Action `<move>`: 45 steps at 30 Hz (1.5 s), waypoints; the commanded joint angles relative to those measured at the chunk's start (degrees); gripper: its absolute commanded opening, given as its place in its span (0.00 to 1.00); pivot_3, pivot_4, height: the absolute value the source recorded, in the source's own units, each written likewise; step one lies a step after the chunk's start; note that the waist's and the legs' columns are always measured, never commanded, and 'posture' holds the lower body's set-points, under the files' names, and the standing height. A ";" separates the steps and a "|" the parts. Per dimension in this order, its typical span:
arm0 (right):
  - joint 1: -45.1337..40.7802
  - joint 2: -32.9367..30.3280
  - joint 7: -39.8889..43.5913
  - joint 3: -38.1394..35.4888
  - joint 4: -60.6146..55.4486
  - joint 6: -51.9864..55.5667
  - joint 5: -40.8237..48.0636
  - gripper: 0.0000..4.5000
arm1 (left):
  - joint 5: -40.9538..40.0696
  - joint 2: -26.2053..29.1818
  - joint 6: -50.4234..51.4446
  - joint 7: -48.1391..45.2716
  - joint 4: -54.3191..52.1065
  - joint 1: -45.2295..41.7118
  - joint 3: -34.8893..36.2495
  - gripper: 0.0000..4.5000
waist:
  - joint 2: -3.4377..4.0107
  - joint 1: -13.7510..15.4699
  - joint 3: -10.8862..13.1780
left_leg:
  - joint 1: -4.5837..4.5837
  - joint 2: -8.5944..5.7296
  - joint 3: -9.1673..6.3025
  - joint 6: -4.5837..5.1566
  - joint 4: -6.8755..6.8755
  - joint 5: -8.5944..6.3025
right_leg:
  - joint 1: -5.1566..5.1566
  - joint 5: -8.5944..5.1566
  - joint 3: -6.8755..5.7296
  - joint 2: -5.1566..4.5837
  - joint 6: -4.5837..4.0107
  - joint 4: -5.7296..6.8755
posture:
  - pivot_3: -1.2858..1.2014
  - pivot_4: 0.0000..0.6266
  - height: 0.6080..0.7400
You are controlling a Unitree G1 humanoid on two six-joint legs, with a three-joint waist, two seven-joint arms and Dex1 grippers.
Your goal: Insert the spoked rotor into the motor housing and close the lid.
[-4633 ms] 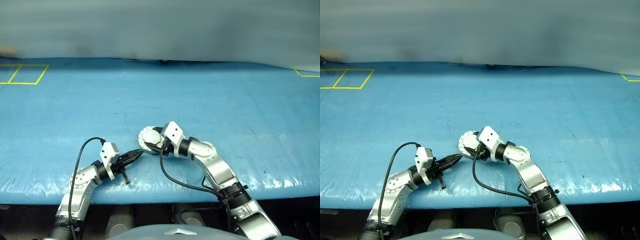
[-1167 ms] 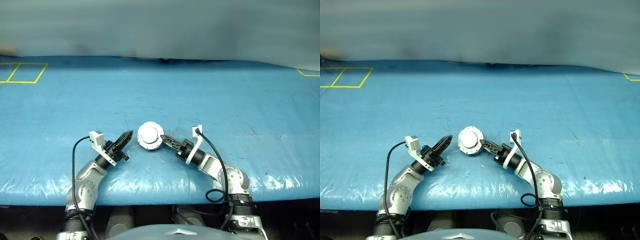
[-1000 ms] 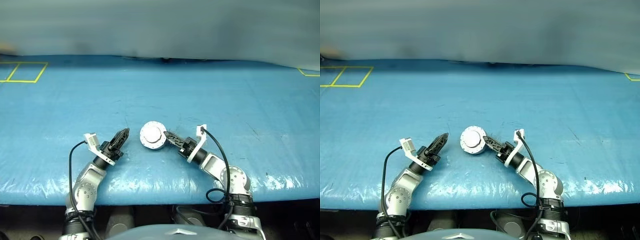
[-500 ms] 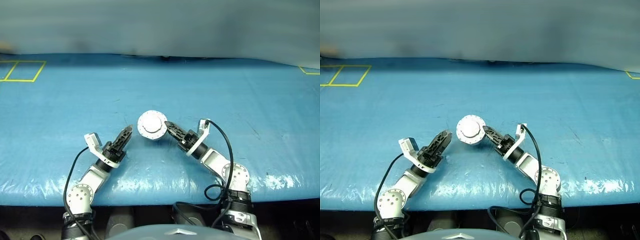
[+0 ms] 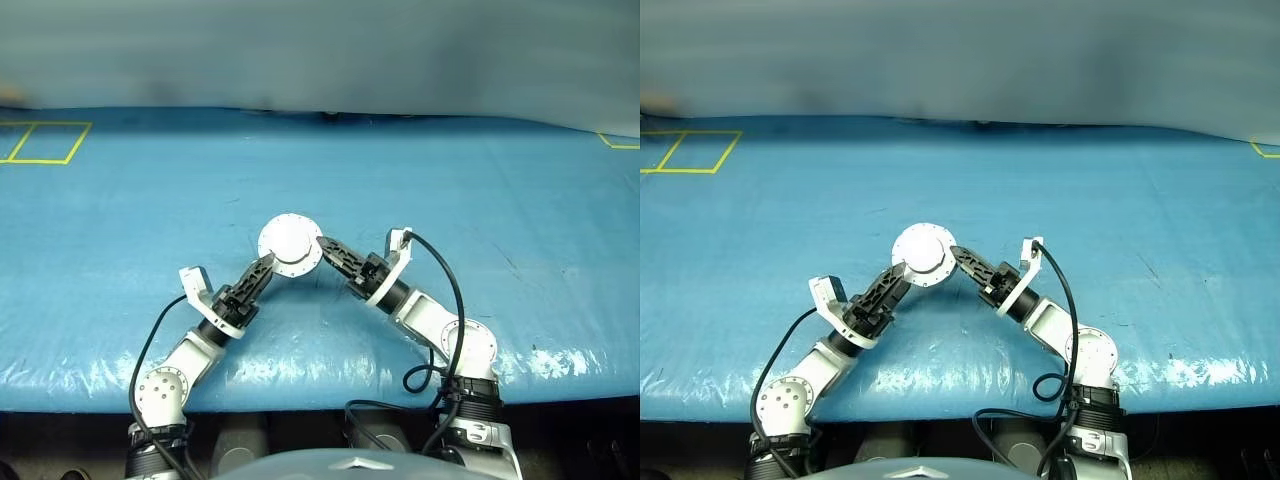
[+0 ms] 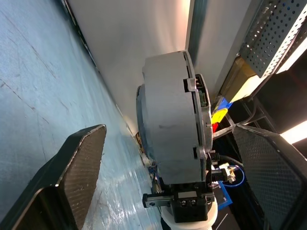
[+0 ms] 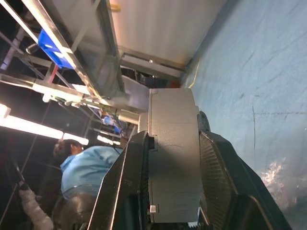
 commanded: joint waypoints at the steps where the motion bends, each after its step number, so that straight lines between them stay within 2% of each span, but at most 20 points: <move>1: -0.04 0.38 2.37 1.12 -2.45 -0.65 1.20 0.26 | -0.95 -0.60 0.72 -0.97 -1.09 -0.89 -0.55 0.99 | 0.00 0.03 0.00 | 0.00 0.00 0.00 0.00 0.00 0.00 | 0.00 0.00 0.00 0.00 0.00 0.00 | 0.52 0.24 1.00; 15: 0.38 -0.43 4.54 3.71 -3.62 -0.66 0.24 0.26 | 0.82 -0.66 0.87 -4.46 -0.57 -1.24 -1.93 0.99 | 0.00 0.13 0.00 | -0.01 -0.01 0.00 0.00 0.00 0.00 | 0.00 0.01 0.00 0.00 0.01 0.00 | 0.52 0.24 1.00; 21: 0.61 -0.77 5.39 4.51 -4.07 -0.96 -0.44 0.26 | 0.04 -0.61 1.88 -6.28 -0.37 -1.23 -2.15 0.57 | 0.00 0.11 0.00 | 0.00 0.00 0.00 0.00 0.01 0.00 | 0.00 0.00 0.00 0.00 0.01 0.01 | 0.52 0.24 1.00; 22: 0.62 -0.77 5.48 4.57 -4.10 -1.04 -0.55 0.26 | -0.03 -0.70 1.90 -6.18 -0.32 -1.24 -2.06 0.53 | -0.01 0.12 0.00 | -0.01 -0.01 0.00 0.00 0.01 0.00 | 0.00 0.00 0.00 0.00 0.01 0.01 | 0.52 0.24 1.00; 30: 0.76 -0.78 5.60 5.10 -4.28 -1.61 -1.63 0.26 | 1.11 -1.15 0.87 -6.10 0.01 -1.46 -2.14 0.53 | 0.00 0.14 0.00 | 0.00 -0.01 0.00 0.00 0.02 0.00 | 0.01 0.01 0.00 0.00 0.02 0.01 | 0.52 0.24 1.00; 36: 0.95 -1.37 8.04 6.78 -4.37 -6.68 -7.06 0.26 | 1.46 -2.43 -0.09 -4.00 0.12 -1.31 -1.33 0.53 | -0.01 0.14 0.00 | 0.00 -0.01 0.00 0.00 0.04 0.00 | 0.01 0.02 0.00 0.00 0.03 0.02 | 0.52 0.24 1.00; 37: 0.89 -1.28 8.25 6.62 -3.88 -7.00 -7.12 0.42 | 1.58 -2.53 -0.21 -3.99 0.00 -1.17 -1.29 0.53 | -0.01 0.14 0.00 | 0.00 -0.01 0.00 0.00 0.04 0.00 | 0.01 0.02 0.00 0.00 0.03 0.02 | 0.52 0.24 1.00; 42: 0.22 -0.77 5.54 6.35 -2.74 -13.50 -13.26 0.77 | 2.28 -3.82 -2.77 -2.46 -0.88 -0.06 0.58 0.53 | 0.00 0.08 0.00 | 0.00 0.00 0.00 0.00 0.03 0.00 | 0.01 0.02 0.01 0.00 0.03 0.02 | 0.52 0.24 1.00; 45: -0.81 -0.84 4.37 4.75 -0.96 -17.58 -16.21 0.77 | 3.42 -4.99 -6.88 -0.10 -0.79 0.73 3.38 0.53 | -0.01 0.14 0.00 | 0.00 -0.01 0.01 0.00 0.06 0.00 | 0.01 0.03 0.01 0.00 0.04 0.02 | 0.52 0.24 1.00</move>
